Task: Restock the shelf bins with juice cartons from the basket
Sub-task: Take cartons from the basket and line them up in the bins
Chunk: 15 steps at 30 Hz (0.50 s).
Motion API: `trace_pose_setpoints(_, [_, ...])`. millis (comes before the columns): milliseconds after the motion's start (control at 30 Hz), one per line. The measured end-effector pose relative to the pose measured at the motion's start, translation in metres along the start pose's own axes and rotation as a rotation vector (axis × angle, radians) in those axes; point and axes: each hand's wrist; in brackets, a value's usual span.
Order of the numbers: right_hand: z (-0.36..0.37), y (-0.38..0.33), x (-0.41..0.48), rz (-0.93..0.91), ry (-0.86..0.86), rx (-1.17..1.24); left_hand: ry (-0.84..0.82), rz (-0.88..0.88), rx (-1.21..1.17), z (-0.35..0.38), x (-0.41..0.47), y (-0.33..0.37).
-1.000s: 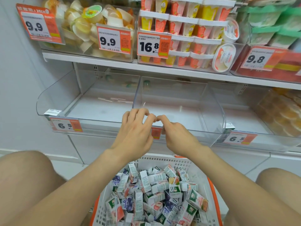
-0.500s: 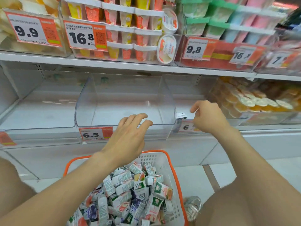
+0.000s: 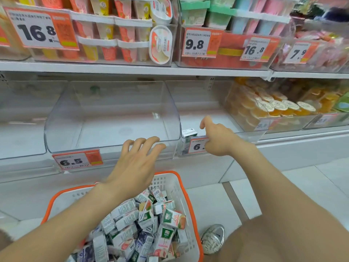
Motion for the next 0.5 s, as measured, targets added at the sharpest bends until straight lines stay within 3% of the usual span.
trace_pose_setpoints(133, [-0.007, -0.009, -0.002, 0.025, -0.034, -0.033, 0.000, -0.008, 0.005, 0.000, 0.002, 0.003])
trace_pose_setpoints(333, [-0.002, -0.029, 0.005, -0.059, 0.007, 0.283, 0.014, 0.004, -0.044, -0.003, -0.001, 0.001])
trace_pose_setpoints(500, [-0.003, -0.027, 0.017, -0.049, 0.043, 0.217, 0.008, 0.012, -0.112, -0.006, -0.008, -0.005])
Point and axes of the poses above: each hand's wrist, its own x-axis towards the middle knuckle, its own z-axis out of the palm, y = z × x, and after that the axes turned 2 degrees about y, right-handed
